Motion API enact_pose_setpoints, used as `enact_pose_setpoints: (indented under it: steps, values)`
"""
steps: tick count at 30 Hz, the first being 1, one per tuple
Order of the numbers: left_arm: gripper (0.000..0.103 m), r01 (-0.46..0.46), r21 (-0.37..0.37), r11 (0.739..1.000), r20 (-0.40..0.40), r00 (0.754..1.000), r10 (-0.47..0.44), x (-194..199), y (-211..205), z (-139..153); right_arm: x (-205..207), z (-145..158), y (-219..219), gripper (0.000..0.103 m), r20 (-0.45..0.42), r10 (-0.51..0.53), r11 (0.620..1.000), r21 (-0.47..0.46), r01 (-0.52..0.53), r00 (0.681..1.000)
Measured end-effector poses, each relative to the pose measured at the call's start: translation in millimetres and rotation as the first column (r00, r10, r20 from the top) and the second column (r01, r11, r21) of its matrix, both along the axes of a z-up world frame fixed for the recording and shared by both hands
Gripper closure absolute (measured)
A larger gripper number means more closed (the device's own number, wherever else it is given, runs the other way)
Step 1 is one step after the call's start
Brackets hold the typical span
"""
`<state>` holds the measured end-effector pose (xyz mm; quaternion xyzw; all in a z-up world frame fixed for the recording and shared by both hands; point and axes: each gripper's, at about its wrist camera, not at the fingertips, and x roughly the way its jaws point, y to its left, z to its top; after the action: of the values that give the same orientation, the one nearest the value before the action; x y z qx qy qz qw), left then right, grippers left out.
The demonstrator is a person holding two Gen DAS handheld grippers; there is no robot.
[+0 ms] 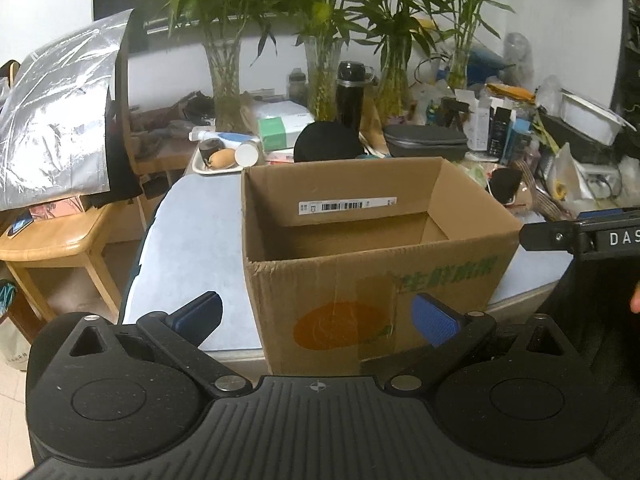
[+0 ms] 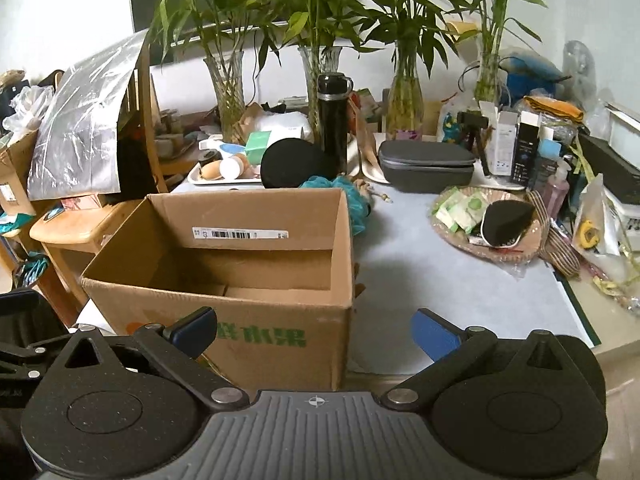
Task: Organize soft objects
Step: 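Move both tools from the cardboard box toward the items on the table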
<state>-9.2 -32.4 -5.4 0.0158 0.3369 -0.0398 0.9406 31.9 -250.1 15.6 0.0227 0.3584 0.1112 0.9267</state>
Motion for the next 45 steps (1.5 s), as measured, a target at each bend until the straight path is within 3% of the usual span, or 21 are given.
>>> enact_pose_setpoints:
  steps: [12,24,37,41,45]
  values:
    - [0.000,0.060,-0.027,0.998,-0.007,0.998,-0.060,11,-5,2,9,5,-4,0.000,-0.013,0.095,0.987,0.132,-0.093,0.995]
    - [0.000,0.142,-0.098,0.985,-0.009,0.990,-0.144,40,-14,23,22,58,-20,0.000,0.084,0.097,0.993,0.064,-0.102,0.992]
    - [0.000,0.104,-0.120,0.987,-0.069,0.991,-0.113,64,8,26,62,54,-15,0.000,0.084,0.138,0.990,0.030,-0.141,0.987]
    - [0.000,0.105,-0.167,0.980,-0.058,0.992,-0.116,69,25,30,71,49,-13,0.000,0.097,0.143,0.989,0.027,-0.147,0.985]
    - [0.000,0.110,-0.156,0.982,-0.045,0.992,-0.118,78,35,34,86,43,-13,0.000,0.098,0.128,0.991,0.035,-0.132,0.987]
